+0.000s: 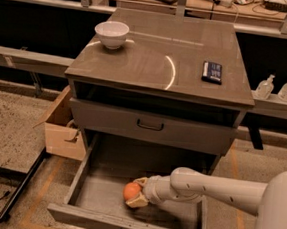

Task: Place orange into middle drawer

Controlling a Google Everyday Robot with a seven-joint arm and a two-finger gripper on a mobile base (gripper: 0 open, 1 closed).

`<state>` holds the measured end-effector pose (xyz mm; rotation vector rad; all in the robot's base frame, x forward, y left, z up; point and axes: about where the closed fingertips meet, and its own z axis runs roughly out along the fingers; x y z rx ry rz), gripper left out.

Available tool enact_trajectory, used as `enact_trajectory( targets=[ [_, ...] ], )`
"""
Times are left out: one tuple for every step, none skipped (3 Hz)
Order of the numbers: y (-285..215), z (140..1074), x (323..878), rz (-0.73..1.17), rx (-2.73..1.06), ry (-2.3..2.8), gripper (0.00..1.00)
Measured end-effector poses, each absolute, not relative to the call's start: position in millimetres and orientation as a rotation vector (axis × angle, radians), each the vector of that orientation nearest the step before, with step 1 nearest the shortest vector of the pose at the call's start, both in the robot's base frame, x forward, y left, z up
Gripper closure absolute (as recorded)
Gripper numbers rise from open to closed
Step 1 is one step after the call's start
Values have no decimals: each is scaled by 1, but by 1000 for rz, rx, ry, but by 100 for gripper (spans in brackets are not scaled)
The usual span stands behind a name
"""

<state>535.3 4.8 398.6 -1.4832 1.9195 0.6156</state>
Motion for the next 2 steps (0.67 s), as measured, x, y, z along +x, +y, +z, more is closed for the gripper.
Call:
enact_trajectory(
  targets=[
    [4, 390, 534, 592, -1485, 1969, 53],
    [4, 387, 533, 554, -1480, 2014, 28]
  ],
)
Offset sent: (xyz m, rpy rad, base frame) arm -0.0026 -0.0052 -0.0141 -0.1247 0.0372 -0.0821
